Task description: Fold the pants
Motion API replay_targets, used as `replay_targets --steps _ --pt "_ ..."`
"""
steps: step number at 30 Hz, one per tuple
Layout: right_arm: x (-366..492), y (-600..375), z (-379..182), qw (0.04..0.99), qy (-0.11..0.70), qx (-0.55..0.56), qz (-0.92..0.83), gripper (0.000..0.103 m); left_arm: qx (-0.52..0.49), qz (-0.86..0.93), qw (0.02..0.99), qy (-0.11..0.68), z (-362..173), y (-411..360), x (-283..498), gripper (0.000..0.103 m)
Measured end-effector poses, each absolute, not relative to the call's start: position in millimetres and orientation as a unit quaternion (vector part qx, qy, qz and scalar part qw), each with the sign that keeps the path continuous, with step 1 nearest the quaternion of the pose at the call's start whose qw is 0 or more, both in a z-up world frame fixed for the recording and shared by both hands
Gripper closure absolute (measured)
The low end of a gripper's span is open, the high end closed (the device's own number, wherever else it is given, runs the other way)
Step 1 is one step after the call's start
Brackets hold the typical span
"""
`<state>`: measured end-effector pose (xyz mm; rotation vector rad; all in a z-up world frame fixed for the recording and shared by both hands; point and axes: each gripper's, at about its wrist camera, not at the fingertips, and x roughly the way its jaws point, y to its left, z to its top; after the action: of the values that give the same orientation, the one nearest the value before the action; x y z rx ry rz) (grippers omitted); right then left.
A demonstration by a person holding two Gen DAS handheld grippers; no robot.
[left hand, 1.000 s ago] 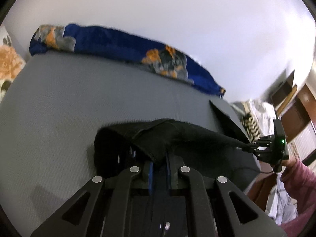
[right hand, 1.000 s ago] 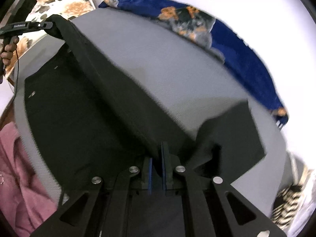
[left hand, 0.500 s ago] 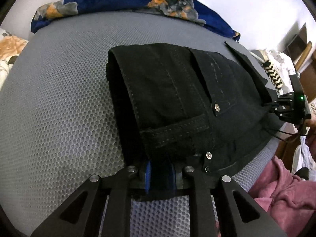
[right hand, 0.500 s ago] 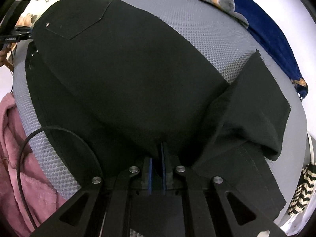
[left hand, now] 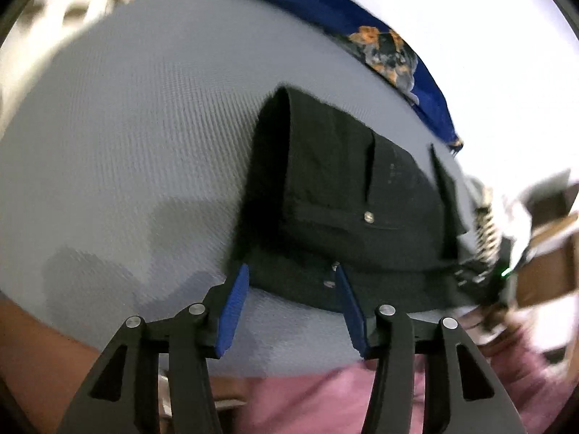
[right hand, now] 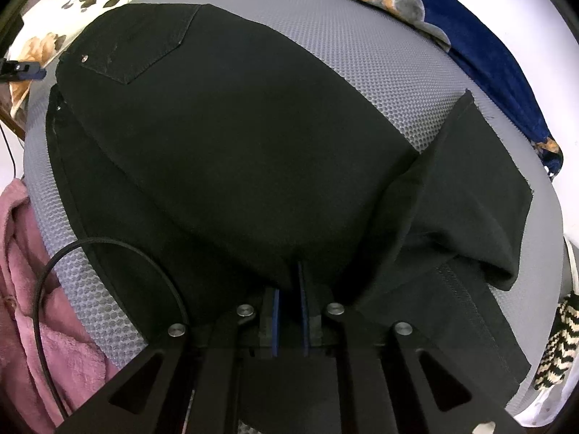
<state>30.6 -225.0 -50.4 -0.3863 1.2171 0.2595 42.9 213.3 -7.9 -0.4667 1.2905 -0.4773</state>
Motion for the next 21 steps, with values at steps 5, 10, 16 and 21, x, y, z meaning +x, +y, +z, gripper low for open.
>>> replay_targets --steps 5,10,16,21 --pt "28.6 -224.7 -50.0 0.798 0.561 -0.181 0.123 0.094 -0.307 -0.189 0.708 0.607 -33.9 195.7 51.0 0.053" --pt "25.4 -224.1 -49.3 0.803 0.555 -0.180 0.121 0.094 -0.363 -0.166 0.698 0.594 -40.4 187.4 66.6 0.054" --pt "20.8 -224.0 -44.1 0.806 0.552 -0.180 0.115 0.094 -0.357 -0.171 0.707 0.586 -39.0 191.7 74.9 0.084" --pt "-1.5 -216.3 -21.7 0.801 0.551 -0.195 0.126 0.095 -0.302 -0.194 0.721 0.593 -28.5 189.3 77.7 0.085"
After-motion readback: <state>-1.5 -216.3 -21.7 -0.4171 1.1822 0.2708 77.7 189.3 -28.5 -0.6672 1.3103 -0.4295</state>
